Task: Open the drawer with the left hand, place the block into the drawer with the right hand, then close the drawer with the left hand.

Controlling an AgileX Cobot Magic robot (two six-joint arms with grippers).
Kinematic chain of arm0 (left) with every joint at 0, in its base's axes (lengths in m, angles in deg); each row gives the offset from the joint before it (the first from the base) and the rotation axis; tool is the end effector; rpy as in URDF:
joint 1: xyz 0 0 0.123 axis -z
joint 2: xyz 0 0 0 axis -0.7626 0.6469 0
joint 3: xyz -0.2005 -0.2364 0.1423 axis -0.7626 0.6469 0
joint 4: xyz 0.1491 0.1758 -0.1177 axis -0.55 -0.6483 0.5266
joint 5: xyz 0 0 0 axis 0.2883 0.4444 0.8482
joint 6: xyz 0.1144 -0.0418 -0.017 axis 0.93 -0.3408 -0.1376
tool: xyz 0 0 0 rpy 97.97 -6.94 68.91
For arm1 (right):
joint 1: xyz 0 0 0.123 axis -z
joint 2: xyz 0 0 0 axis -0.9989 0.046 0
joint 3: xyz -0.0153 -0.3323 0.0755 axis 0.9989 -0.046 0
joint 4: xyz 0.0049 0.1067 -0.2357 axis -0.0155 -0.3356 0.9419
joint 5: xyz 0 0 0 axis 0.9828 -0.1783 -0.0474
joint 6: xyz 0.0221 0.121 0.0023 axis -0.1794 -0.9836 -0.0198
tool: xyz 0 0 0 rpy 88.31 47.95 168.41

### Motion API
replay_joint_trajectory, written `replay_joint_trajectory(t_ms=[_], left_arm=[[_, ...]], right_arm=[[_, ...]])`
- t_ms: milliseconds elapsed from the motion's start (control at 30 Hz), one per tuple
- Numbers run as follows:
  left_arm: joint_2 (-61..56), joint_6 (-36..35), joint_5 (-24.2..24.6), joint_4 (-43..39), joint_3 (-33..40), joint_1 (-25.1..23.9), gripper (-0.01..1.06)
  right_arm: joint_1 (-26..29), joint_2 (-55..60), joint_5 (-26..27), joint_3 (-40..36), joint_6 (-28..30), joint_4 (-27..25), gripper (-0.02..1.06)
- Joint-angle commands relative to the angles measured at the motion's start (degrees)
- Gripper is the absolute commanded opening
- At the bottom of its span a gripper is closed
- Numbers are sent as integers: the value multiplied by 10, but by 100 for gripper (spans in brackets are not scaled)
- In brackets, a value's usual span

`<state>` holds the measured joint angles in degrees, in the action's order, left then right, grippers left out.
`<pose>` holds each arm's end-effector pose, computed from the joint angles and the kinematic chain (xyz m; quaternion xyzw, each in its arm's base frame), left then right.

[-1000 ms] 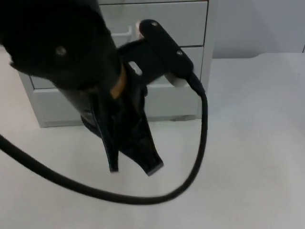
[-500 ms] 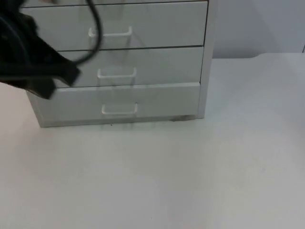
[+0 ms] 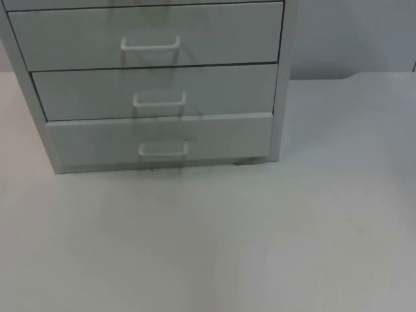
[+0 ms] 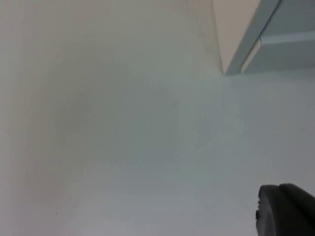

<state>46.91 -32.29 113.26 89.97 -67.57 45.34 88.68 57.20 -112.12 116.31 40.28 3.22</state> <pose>0.2185 0.0108 0.3164 -0.0037 0.9550 -0.0034 0.2965 0.2167 0.0018 0.3178 0.0245 0.9437 0.0303 0.3284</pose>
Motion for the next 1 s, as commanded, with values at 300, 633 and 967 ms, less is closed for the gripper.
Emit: replay_joint_trajectory(t_ms=[300, 633, 967], left_arm=[[-108, 29, 26, 37, 7, 23, 0], [-298, 27, 26, 66, 11, 26, 0], [-479, 27, 0, 91, 120, 26, 0]], right_arm=[[1, -40, 4, -3, 151, -126, 80], [1, -213, -8, -5, 201, -164, 80], [1, -341, 17, -89, 213, -180, 80]])
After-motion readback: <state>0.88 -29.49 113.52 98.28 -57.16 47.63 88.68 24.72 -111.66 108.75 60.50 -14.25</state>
